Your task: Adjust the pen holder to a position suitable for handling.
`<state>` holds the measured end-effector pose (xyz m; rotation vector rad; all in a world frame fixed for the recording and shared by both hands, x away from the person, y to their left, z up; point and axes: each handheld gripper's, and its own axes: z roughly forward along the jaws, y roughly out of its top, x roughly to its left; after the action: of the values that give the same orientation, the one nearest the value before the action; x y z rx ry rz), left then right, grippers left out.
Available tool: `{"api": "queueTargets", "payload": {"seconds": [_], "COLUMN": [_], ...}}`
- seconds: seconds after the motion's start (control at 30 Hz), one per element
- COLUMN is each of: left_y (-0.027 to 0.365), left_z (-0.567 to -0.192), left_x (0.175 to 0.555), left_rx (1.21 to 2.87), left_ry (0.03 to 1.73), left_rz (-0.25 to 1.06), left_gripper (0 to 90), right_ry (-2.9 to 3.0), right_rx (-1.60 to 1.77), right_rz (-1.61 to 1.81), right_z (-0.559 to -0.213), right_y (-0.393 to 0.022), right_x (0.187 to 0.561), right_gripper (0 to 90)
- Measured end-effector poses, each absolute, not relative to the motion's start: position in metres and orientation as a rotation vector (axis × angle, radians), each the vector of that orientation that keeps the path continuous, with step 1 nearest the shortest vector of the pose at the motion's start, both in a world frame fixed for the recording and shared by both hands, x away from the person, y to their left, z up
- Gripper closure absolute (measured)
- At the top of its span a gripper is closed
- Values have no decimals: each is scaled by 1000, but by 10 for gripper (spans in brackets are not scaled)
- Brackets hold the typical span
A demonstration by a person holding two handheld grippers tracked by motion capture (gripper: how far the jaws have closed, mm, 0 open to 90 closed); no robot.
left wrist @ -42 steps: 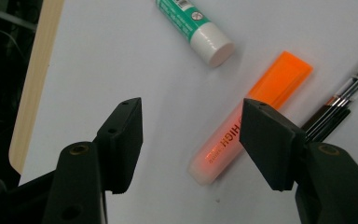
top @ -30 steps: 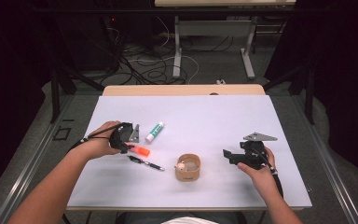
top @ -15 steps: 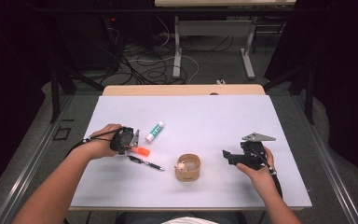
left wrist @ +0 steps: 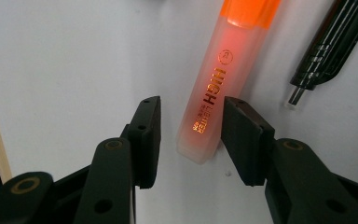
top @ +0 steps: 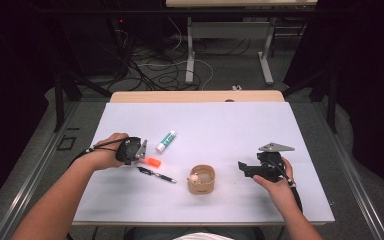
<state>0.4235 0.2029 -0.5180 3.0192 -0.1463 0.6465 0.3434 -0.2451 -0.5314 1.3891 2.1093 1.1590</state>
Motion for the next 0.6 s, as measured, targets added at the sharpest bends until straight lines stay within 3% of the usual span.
{"api": "queueTargets", "payload": {"seconds": [0.6], "left_y": [198], "left_z": [-531], "left_x": [425], "left_rx": [3086], "left_ry": [-290], "left_rz": [640], "left_gripper": [596], "right_ry": [2126], "right_rx": [1388], "right_rz": [1156], "right_z": [-533], "right_y": [-243], "right_x": [343], "right_gripper": [163]}}
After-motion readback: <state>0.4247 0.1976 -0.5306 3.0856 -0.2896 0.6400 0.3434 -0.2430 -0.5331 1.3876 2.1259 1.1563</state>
